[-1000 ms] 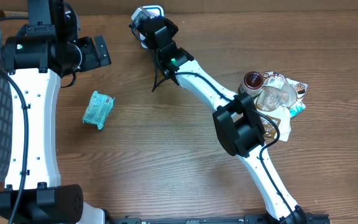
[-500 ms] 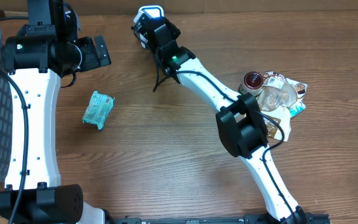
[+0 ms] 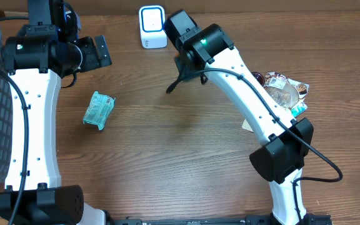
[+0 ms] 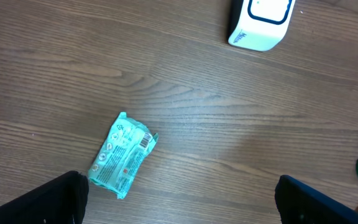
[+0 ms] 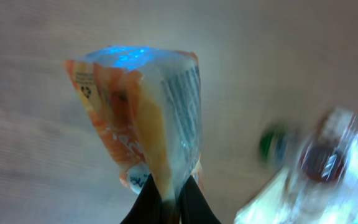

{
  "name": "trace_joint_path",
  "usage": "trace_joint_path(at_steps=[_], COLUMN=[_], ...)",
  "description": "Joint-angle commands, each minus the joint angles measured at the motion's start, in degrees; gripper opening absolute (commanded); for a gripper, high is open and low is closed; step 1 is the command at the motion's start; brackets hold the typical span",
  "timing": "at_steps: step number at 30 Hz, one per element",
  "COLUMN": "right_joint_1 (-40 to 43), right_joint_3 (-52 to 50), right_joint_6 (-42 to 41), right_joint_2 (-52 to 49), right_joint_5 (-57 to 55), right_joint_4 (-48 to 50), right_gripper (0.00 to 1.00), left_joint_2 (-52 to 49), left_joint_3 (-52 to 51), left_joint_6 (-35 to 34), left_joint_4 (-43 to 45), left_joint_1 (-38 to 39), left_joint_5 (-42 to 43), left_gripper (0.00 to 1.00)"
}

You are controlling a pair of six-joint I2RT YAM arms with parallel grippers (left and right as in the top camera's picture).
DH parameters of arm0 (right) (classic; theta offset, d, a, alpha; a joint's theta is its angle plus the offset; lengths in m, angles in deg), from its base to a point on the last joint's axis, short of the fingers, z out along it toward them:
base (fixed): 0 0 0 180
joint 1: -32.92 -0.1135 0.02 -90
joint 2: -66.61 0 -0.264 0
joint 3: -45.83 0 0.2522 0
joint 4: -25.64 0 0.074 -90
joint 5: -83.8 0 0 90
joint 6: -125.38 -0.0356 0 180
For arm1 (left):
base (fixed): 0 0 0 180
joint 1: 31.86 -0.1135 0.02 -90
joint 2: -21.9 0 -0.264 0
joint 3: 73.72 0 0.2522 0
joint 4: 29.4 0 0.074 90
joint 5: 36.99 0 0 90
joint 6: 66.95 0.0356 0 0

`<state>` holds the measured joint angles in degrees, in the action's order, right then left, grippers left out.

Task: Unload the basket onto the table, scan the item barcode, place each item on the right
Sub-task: 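Carry the orange pack right and drop it on the table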

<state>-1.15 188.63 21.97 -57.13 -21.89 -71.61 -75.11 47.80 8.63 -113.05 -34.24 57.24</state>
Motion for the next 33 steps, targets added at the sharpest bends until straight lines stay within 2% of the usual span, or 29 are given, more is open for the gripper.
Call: trace_joint_path(at_steps=[1,8,12,14,16,17,18,19,22,25,27,28,30,33], right_joint_1=[3.28,7.74,9.68,10.01,10.05,10.03,10.03,10.03,10.03,10.01,9.73,9.03,7.54,3.37], right_joint_3=[-4.52,-20.74,-26.71,-26.82,-26.21,-25.46,-24.11,-23.26,-19.52,-14.97,-14.6,-14.84,-15.69,-17.73], right_joint_6=[-15.47,-16.85,-16.17,-14.05,-11.76,-10.43,-8.7,-8.59,-8.52,-4.92,-4.11,-4.2,-6.32,-12.59], right_joint_2=[0.24,0.24,0.24,0.24,0.28,0.28,0.28,0.28,0.28,0.28,0.28,0.17,0.17,0.17], right_joint_5=[4.39,4.24,4.22,4.37,4.46,4.5,5.2,5.38,7.61,21.16,31.17,39.21,42.95,42.77], right_joint_4=[-5.7,-5.46,-4.09,-4.28,-4.52,-5.01,-5.79,-6.19,-7.13,-3.85,1.11,7.23,14.34,26.47], right_gripper=[0.04,0.04,0.06,0.19,0.26,0.38,0.58,0.65,0.67,0.67,0.67,0.71,0.78,0.79], left_joint_2=[-0.28,-0.28,-0.28,-0.28,-0.28,-0.28,-0.28,-0.28,-0.28,-0.28,-0.28,-0.28,-0.28,-0.28], left_joint_3=[0.0,0.0,0.0,0.0,0.0,0.0,0.0,0.0,0.0,0.0,0.0,0.0,0.0,0.0], left_joint_6=[0.7,0.7,0.7,0.7,0.7,0.7,0.7,0.7,0.7,0.7,0.7,0.7,0.7,0.7], left_joint_4=[0.02,0.02,0.02,0.02,0.02,0.02,0.02,0.02,0.02,0.02,0.02,0.02,0.02,0.02], left_joint_1=[-0.2,-0.2,-0.2,-0.2,-0.2,-0.2,-0.2,-0.2,-0.2,-0.2,-0.2,-0.2,-0.2,-0.2], left_joint_5=[-0.2,-0.2,-0.2,-0.2,-0.2,-0.2,-0.2,-0.2,-0.2,-0.2,-0.2,-0.2,-0.2,-0.2], left_gripper=[1.0,1.0,0.99,1.0,1.0,1.0,1.0,1.0,1.0,1.0,0.99,1.0,1.0,1.0])
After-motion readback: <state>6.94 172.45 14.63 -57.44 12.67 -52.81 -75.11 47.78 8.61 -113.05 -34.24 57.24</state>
